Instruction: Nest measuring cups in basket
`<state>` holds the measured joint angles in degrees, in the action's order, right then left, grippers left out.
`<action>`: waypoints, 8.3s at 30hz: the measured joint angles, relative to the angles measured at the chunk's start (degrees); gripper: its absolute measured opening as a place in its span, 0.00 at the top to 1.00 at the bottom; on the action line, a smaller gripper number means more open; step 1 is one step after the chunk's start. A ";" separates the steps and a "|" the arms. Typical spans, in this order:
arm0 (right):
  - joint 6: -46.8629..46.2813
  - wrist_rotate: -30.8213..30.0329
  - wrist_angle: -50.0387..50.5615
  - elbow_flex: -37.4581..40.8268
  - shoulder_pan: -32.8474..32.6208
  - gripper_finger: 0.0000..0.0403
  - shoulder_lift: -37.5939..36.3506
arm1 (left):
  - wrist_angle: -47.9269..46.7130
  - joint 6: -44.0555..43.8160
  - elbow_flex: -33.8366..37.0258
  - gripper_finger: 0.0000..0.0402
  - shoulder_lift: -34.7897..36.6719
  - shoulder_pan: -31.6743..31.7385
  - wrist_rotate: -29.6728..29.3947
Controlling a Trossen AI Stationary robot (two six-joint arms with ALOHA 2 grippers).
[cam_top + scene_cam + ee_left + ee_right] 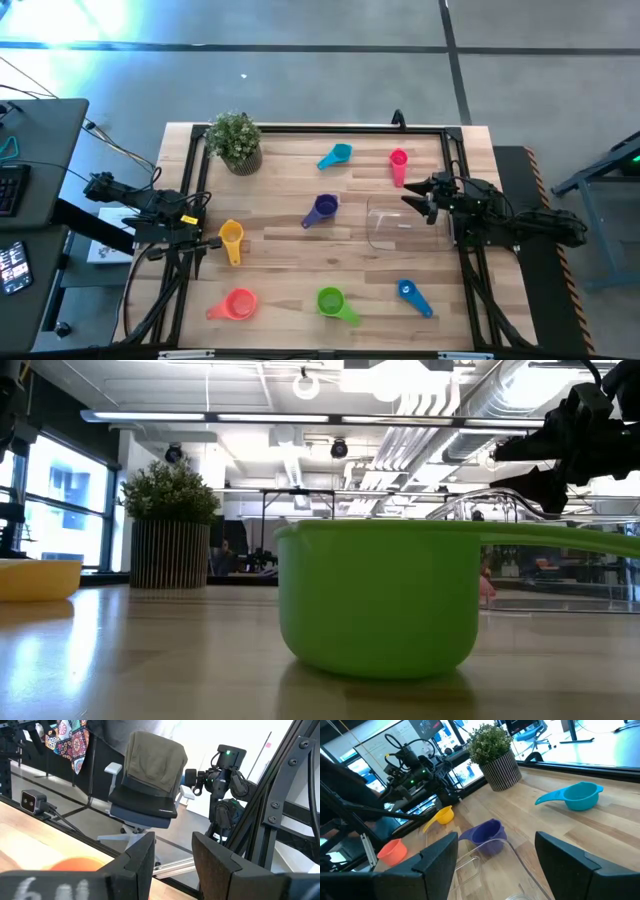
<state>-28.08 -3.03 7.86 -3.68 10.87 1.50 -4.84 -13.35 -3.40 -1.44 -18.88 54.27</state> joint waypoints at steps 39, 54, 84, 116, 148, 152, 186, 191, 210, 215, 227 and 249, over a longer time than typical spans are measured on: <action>0.00 0.02 0.00 0.00 0.00 0.36 0.02 | 0.00 -0.02 0.00 0.70 -0.01 -0.01 -0.01; 0.00 0.00 0.00 0.02 0.02 0.36 0.00 | 0.00 -4.86 0.02 0.70 0.01 0.01 -7.83; 0.00 0.00 0.00 0.02 0.00 0.36 0.00 | 8.57 -8.96 0.02 0.70 0.01 0.01 -49.96; 0.00 0.02 0.00 0.00 0.02 0.36 0.00 | 15.15 -9.52 -0.13 0.70 -0.18 -0.01 -59.48; 0.00 0.02 0.00 0.01 0.01 0.36 0.00 | -9.29 -7.60 -38.41 0.70 -48.00 0.01 -65.58; 0.00 0.02 0.00 0.00 0.00 0.36 0.00 | -8.80 -7.60 -40.07 0.70 -53.08 -0.10 -65.28; 0.00 0.02 0.00 0.01 0.00 0.36 0.02 | -36.00 -66.22 -50.93 0.70 -72.57 -14.66 -59.72; 0.00 0.01 0.00 0.00 0.01 0.36 0.02 | -36.49 -73.46 -50.90 0.70 -74.14 -18.74 -59.71; 0.00 0.02 0.00 0.01 0.01 0.36 0.02 | -33.34 -80.45 -50.86 0.69 -77.85 -31.83 -59.41; 0.00 0.02 0.00 0.01 0.00 0.36 0.02 | -30.26 -79.83 -50.86 0.63 -81.50 -34.04 -59.49; 0.00 0.02 0.00 0.02 0.02 0.36 0.02 | -25.14 -77.24 -50.86 0.56 -88.21 -34.98 -59.71; 0.02 0.02 0.00 0.02 0.01 0.36 0.02 | -22.29 -72.93 -50.86 0.69 -93.95 -34.58 -61.82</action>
<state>-28.06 -3.01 7.86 -3.66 10.88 1.52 -27.13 -86.28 -54.26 -95.39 -53.46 -7.55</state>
